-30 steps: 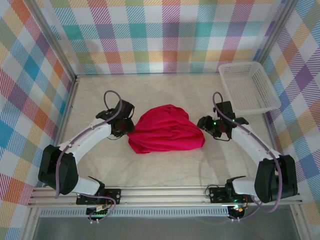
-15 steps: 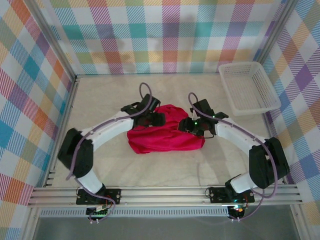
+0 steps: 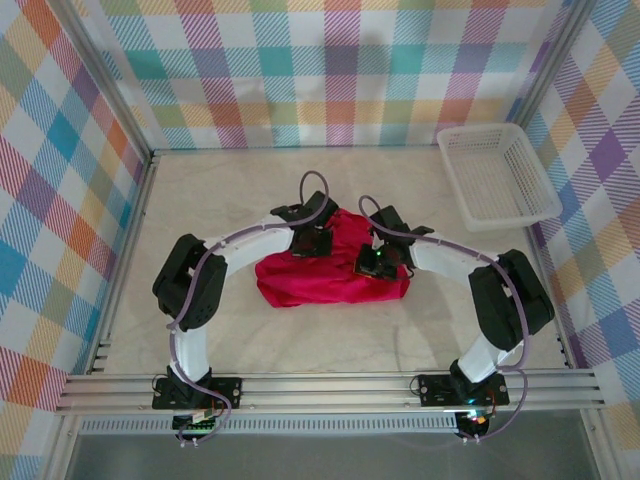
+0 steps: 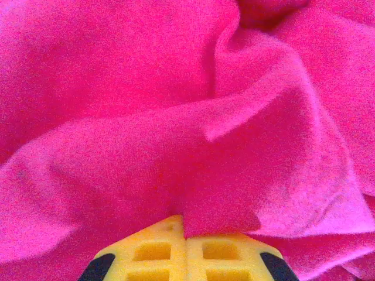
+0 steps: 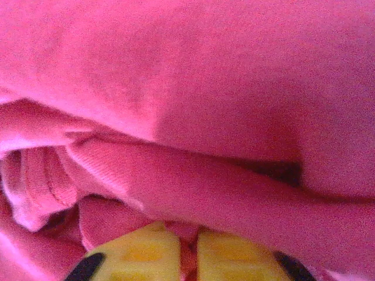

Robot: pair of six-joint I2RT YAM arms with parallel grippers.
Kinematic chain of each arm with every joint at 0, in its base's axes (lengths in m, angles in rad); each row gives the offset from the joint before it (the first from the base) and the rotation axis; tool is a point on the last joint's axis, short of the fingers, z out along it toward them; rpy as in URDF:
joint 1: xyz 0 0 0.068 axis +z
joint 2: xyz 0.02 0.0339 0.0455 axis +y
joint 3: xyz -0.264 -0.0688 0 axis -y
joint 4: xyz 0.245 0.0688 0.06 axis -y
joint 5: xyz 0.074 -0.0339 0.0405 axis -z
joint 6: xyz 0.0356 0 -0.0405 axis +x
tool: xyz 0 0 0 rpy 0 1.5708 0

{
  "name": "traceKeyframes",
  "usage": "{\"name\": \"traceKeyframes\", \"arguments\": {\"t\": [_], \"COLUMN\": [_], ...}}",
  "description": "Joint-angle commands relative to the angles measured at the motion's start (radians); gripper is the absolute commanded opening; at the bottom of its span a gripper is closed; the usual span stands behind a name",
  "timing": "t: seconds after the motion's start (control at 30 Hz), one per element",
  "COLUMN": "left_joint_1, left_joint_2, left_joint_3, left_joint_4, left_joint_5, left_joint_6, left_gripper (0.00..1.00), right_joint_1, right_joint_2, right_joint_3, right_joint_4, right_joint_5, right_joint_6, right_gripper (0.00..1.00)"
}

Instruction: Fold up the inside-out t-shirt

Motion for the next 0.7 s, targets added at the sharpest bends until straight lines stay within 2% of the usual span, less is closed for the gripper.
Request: {"name": "traceKeyframes", "arguments": {"t": [0.0, 0.2, 0.3, 0.4, 0.5, 0.67], "left_joint_1": [-0.002, 0.073, 0.142, 0.221, 0.296, 0.357], "left_joint_2": [-0.023, -0.075, -0.120, -0.189, -0.260, -0.310], "left_joint_3": [0.137, 0.453, 0.525, 0.492, 0.376, 0.165], "left_joint_4": [-0.148, -0.367, -0.413, -0.407, -0.361, -0.261], "left_joint_5": [-0.118, -0.166, -0.163, -0.155, -0.125, -0.067], "left_joint_6": [0.011, 0.037, 0.024, 0.009, -0.016, -0.060], "left_gripper": [0.00, 0.00, 0.00, 0.00, 0.00, 0.00], "right_joint_1": [0.003, -0.033, -0.081, -0.147, -0.228, -0.311], "right_joint_2": [-0.029, -0.163, -0.240, -0.319, -0.380, -0.349], "right_joint_3": [0.074, 0.133, 0.093, 0.012, -0.084, -0.144], "right_joint_4": [-0.053, -0.180, -0.203, -0.214, -0.200, -0.172], "right_joint_5": [0.070, 0.194, 0.205, 0.215, 0.196, 0.172], "right_joint_6": [-0.029, -0.132, -0.158, -0.173, -0.180, -0.182], "right_gripper": [0.00, 0.00, 0.00, 0.00, 0.00, 0.00]}}
